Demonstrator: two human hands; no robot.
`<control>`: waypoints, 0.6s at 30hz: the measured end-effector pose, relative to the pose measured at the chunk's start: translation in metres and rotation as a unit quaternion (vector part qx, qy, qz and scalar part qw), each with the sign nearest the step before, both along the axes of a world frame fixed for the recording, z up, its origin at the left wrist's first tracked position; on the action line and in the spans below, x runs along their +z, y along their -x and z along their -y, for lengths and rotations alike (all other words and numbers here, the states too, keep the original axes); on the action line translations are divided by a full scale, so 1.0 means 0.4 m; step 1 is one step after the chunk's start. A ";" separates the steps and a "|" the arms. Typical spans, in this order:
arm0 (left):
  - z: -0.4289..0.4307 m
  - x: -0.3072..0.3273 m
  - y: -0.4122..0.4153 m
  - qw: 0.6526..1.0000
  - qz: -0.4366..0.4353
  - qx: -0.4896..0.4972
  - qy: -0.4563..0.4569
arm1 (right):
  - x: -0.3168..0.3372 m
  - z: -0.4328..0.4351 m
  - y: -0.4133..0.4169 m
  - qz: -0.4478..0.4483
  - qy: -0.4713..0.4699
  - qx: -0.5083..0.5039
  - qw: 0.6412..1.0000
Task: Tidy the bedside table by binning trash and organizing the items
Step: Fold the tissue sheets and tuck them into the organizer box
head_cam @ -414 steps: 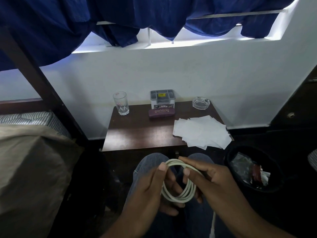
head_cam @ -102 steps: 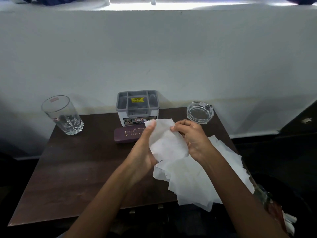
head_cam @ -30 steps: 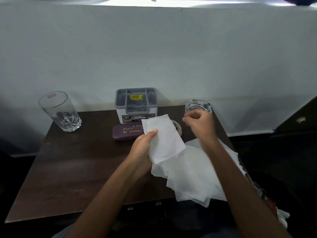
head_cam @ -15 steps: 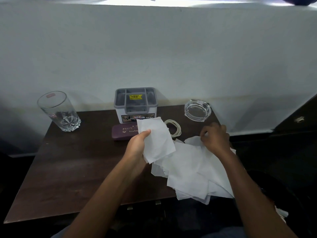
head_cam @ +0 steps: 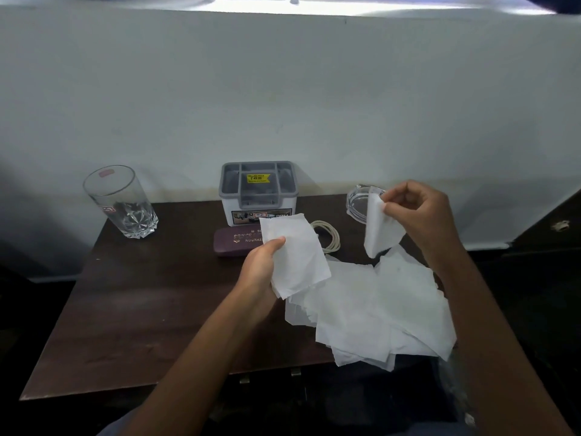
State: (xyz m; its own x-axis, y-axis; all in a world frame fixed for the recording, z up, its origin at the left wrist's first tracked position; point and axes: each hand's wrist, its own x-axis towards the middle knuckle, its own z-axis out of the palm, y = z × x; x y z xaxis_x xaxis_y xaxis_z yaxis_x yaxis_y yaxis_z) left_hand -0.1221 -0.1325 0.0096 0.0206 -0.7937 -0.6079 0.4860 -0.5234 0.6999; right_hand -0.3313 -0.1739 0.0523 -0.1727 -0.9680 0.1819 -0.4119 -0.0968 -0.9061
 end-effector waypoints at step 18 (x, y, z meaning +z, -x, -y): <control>-0.007 0.004 0.039 0.982 -0.190 0.022 0.005 | -0.041 -0.054 -0.220 0.259 -0.142 -0.073 0.953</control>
State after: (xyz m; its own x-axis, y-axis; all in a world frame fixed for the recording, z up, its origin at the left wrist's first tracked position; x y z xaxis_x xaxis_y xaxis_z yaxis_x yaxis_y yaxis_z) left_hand -0.1376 -0.1296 0.0111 -0.1720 -0.8035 -0.5699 0.7346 -0.4901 0.4692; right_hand -0.2432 -0.1523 0.0358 -0.3041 -0.9244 -0.2302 0.1072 0.2069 -0.9725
